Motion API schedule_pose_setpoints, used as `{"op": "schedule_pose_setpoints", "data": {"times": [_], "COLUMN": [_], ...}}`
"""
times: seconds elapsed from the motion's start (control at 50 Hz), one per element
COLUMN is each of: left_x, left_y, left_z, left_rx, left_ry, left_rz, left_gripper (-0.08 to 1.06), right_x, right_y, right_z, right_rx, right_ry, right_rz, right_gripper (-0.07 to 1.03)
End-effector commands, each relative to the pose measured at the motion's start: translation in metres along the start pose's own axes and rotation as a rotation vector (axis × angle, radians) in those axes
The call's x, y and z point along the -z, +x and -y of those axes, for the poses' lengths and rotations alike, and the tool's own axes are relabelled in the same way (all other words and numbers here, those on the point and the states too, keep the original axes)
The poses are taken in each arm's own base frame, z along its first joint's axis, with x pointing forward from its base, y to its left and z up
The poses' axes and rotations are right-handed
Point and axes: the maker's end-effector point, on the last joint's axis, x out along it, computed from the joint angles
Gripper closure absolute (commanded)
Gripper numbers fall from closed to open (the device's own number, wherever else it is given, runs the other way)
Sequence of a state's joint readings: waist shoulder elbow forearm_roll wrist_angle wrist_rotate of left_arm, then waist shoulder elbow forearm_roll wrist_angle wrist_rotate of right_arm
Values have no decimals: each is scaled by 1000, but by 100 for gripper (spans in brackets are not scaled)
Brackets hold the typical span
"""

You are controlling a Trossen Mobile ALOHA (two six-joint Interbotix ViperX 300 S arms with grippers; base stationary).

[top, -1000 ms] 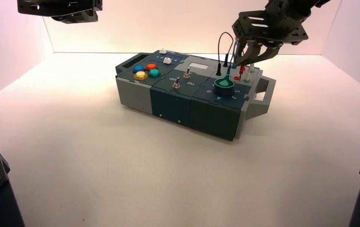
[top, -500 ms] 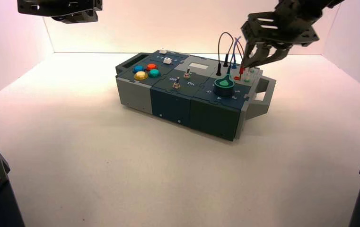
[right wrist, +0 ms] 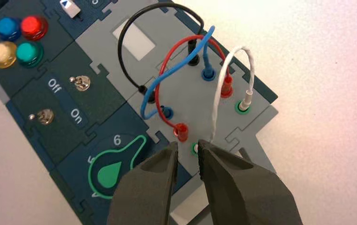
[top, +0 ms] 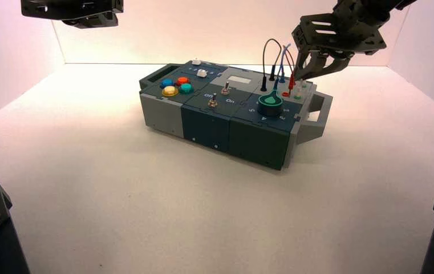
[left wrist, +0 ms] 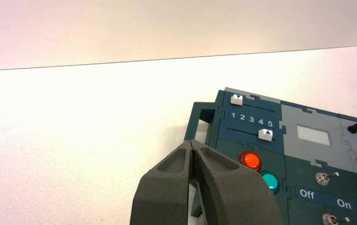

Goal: Insert the red wire.

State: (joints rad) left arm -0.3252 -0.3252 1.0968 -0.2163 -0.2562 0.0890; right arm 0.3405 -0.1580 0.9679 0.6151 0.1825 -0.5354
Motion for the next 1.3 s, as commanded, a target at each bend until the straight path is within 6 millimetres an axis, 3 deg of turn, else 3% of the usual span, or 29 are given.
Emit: {"op": "schedule_pose_setpoints", "data": {"times": [0.02,0.72,1.3], "left_x": [-17,-17,-17], "left_y": [-1,-1,-1], "left_z": [3,3,3], "left_rx": [8,8,7], "left_ry": [-1,-2,-2], "left_rz": [48,50,50], "left_gripper": [101,101,101], "right_x": [-19,-28,-28], "right_y": [-1,2,20], "right_z": [3,1,3], "right_rx": [10,7,10], "right_ry": [3,14,18], "right_rz": [46,58,23], "right_gripper": [71,71,71]}}
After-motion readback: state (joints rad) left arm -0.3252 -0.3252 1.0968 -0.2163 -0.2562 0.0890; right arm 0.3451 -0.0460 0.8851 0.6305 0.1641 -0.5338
